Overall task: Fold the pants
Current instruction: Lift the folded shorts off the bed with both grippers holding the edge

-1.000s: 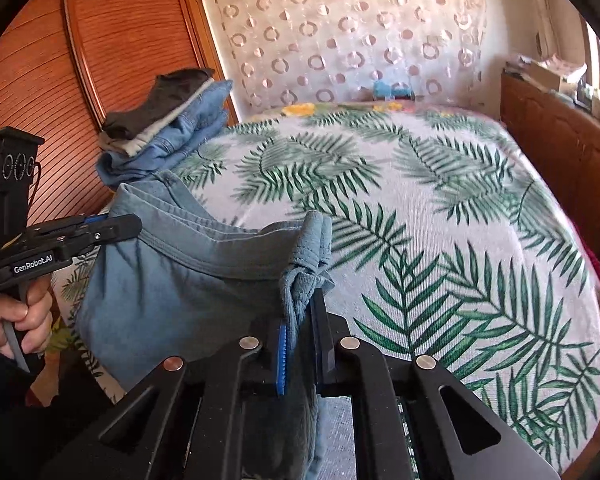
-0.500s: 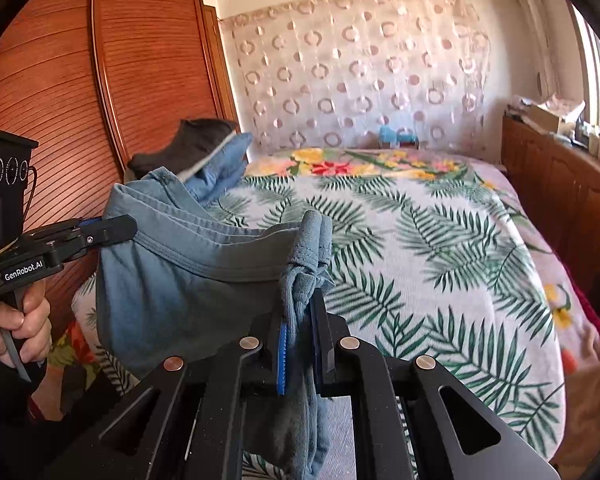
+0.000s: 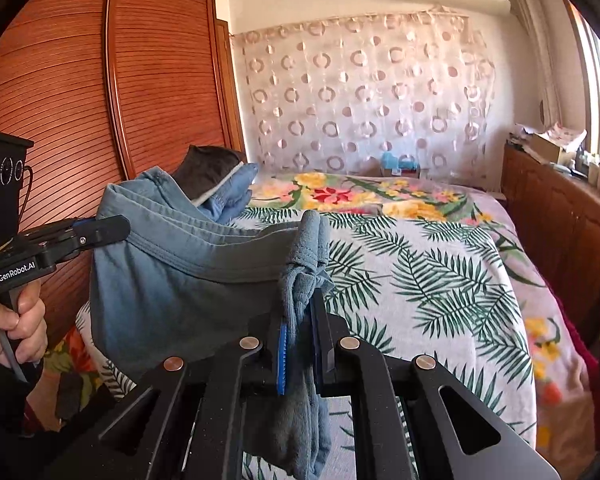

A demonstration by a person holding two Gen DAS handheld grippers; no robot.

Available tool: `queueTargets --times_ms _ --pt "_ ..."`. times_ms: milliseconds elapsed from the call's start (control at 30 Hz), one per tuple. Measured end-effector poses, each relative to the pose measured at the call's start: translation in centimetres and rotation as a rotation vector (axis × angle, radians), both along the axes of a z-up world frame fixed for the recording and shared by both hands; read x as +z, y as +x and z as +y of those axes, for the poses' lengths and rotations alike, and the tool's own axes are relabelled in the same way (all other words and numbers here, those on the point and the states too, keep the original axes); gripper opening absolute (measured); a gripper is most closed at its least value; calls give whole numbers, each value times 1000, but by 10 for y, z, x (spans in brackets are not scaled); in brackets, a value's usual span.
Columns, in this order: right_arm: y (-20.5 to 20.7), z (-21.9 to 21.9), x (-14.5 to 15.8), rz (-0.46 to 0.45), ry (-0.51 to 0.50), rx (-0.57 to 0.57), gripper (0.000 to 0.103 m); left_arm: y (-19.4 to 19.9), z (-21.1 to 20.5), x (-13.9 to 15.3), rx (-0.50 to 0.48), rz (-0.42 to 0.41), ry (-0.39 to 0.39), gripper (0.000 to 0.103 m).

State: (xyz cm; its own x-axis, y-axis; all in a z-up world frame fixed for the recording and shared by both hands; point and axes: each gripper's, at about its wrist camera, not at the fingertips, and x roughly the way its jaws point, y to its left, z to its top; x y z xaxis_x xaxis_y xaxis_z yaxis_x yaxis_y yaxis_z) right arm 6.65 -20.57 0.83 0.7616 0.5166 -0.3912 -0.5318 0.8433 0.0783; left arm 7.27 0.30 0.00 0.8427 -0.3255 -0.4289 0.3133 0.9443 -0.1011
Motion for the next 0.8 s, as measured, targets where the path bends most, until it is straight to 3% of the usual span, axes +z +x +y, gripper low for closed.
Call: queueTargets --times_ms 500,800 --pt "61 32 -3 -4 -48 43 9 31 25 -14 49 34 -1 19" --pt "98 46 10 -21 -51 77 9 43 35 -4 80 24 15 19"
